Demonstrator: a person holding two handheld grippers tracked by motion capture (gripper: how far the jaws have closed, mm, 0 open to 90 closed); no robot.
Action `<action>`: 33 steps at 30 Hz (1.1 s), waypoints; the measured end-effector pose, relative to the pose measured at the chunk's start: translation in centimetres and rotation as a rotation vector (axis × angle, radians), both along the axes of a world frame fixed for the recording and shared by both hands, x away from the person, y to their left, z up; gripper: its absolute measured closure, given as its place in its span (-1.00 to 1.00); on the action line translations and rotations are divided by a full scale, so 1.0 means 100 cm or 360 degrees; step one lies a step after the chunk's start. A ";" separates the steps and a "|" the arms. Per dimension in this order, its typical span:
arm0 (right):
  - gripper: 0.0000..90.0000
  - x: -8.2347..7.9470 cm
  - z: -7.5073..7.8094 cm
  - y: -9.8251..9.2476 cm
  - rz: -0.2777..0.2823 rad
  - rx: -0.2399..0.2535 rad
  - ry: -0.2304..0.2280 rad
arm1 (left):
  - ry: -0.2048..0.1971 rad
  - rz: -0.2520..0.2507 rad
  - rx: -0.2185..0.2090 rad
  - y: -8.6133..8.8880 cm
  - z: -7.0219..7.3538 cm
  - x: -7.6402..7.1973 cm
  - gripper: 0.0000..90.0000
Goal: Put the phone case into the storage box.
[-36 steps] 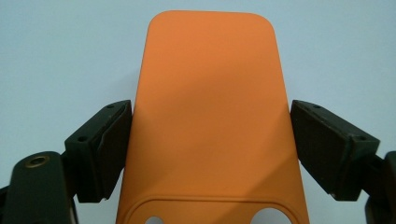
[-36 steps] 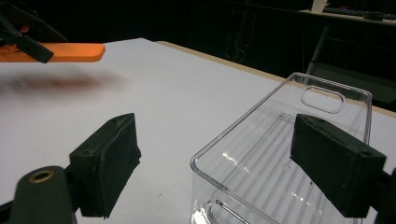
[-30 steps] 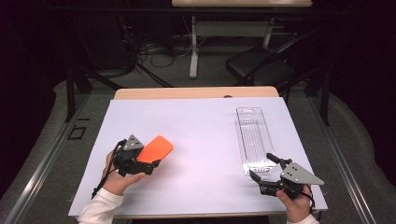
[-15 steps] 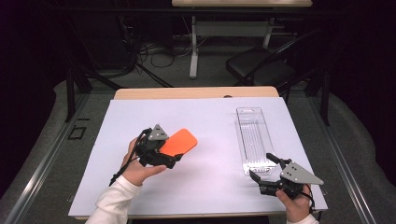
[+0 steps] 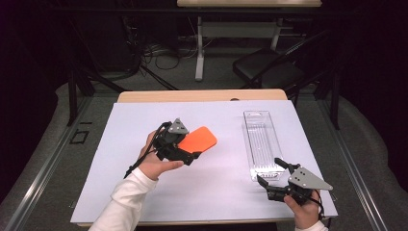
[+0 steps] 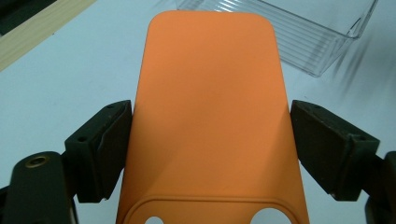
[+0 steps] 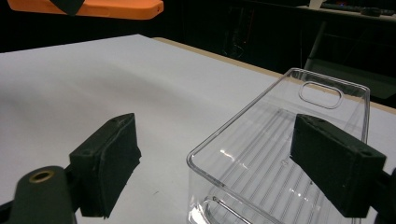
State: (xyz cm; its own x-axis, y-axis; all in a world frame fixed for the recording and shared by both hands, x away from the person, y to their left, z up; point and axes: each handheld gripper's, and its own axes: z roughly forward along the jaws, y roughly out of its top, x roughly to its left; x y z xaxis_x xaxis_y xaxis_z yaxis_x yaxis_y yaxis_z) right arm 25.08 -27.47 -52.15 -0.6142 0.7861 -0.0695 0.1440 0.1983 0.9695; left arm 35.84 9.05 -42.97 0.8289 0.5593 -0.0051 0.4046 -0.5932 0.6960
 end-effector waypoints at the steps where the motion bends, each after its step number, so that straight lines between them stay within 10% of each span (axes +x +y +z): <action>1: -0.67 0.000 0.000 0.000 -0.0003 -0.0006 -0.0003 | 0.0002 -0.0014 0.0003 -0.003 0.001 0.001 -0.64; 33: -0.67 0.008 0.011 0.016 -0.0069 -0.0187 0.0008 | 0.0035 -0.0153 0.0034 -0.017 0.000 0.004 -0.64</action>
